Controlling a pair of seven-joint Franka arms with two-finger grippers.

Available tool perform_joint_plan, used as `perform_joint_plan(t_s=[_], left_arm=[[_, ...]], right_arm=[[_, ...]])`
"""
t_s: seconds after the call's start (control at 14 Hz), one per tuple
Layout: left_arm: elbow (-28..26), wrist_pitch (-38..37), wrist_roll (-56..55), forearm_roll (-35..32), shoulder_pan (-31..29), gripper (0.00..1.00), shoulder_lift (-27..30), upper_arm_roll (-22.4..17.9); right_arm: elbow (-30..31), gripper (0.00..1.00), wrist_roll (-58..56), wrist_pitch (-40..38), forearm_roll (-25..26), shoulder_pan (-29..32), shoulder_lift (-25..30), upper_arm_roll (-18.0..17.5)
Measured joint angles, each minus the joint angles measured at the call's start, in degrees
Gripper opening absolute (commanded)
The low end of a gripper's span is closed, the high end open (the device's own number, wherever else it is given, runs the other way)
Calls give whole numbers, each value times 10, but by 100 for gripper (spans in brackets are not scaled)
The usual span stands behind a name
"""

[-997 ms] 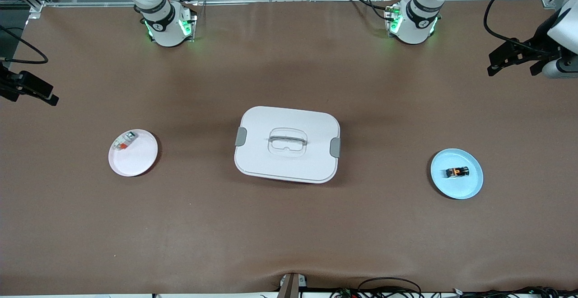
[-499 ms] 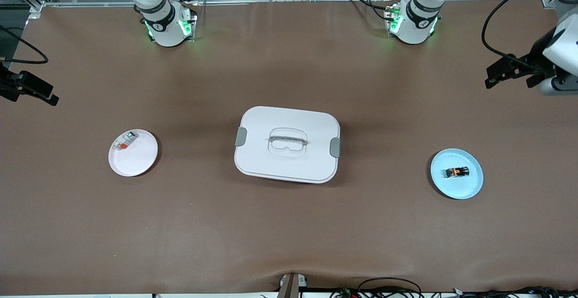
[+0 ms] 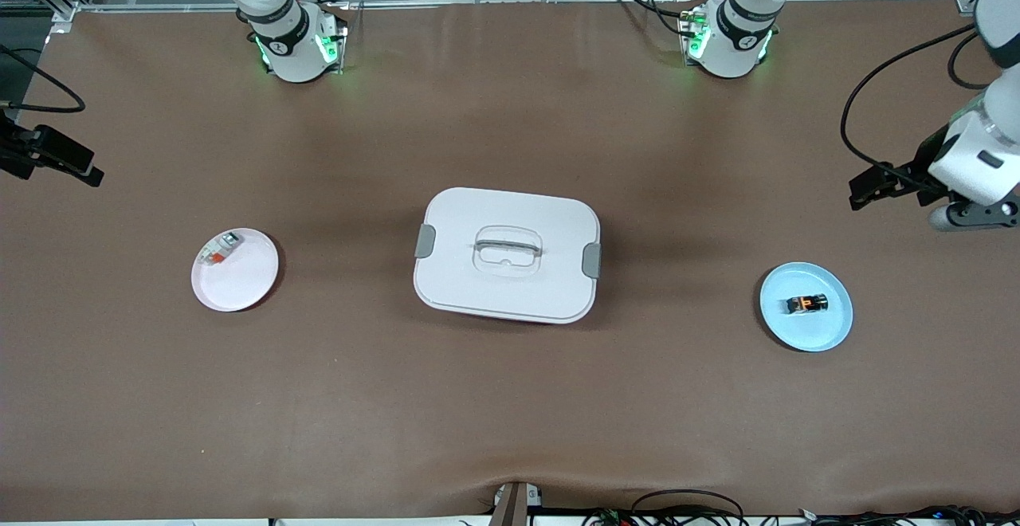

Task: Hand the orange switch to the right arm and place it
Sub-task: 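Reach the left gripper down over the black-orange switch on the blue plate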

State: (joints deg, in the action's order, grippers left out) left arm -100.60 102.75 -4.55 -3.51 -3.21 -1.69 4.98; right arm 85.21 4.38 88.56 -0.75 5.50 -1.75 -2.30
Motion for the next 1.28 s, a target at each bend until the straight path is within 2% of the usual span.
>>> perform_joint_plan(t_s=[0.28,0.5,0.85,1.28], left_arm=[[-65,86,3,-5,-15,100,-10,0],[-99,164,10,-5,-24,100,-42,0],[-108,259,11,-15,-32,100,-125,0],[-107,345,11,-52,-47,100,-203,0]], right_arm=[[0,100,0,0,0,0,0,-2],[0,100,0,-9,0,0,0,-6],[0,100,5,-53,-1,-29,0,-13],[0,100,33,-57,-19,-79,-1,-15]])
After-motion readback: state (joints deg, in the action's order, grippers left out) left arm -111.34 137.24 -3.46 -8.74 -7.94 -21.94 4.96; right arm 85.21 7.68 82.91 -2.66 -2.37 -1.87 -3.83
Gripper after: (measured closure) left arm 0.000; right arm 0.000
